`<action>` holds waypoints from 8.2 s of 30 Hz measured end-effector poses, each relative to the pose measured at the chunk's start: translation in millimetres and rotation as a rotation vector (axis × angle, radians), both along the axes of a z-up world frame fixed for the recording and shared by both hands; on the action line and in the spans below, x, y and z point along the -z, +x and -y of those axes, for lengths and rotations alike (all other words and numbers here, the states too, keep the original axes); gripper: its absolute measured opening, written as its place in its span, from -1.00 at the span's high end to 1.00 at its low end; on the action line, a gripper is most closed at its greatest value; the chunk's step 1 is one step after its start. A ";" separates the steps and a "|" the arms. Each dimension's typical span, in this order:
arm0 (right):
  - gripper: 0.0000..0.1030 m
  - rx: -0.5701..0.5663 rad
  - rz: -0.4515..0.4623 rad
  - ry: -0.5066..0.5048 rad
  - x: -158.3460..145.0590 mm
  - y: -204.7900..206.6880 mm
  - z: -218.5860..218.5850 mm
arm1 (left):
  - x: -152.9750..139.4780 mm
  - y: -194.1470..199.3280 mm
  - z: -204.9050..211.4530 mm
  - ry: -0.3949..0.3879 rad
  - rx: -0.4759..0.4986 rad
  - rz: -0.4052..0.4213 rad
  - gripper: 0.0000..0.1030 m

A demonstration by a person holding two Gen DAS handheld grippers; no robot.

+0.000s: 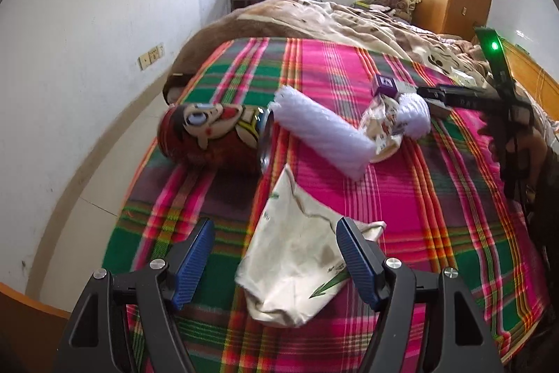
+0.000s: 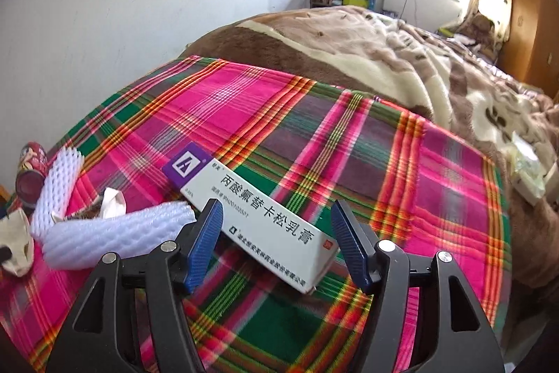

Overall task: Collect trash
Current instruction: 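Grasp the white paper bag with the left tool while the right tool grasps the white medicine box, then carry the paper bag and medicine box over the wastebasket with both tools, then open both tools to drop the bag and box into the wastebasket, then move both open tools back over the plaid table, then grasp the red cartoon can with the left tool while the right tool grasps the white foam net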

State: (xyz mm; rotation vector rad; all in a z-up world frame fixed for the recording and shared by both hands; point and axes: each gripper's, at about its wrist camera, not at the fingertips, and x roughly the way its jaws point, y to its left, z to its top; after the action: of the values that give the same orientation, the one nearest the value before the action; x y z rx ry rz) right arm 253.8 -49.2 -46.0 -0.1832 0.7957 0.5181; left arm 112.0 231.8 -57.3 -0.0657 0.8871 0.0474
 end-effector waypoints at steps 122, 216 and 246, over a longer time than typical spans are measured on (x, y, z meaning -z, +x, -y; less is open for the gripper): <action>0.24 0.791 0.083 0.055 -20.9 -209.9 337.5 | -61.9 14.4 480.4 -0.152 0.748 0.141 0.27; -0.04 0.162 -0.024 0.170 -18.2 -120.3 7.8 | -53.5 18.6 -1.0 -0.098 -0.221 0.214 -0.31; -0.04 0.157 -0.153 0.135 4.8 -77.7 -43.4 | -7.9 80.9 -77.6 -0.243 -0.339 0.073 -0.32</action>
State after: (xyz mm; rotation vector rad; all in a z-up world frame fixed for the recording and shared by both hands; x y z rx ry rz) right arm 176.1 -5.8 -50.8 0.0444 0.9125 0.4389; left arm 192.9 309.4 -49.4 -0.4419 0.7977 0.2522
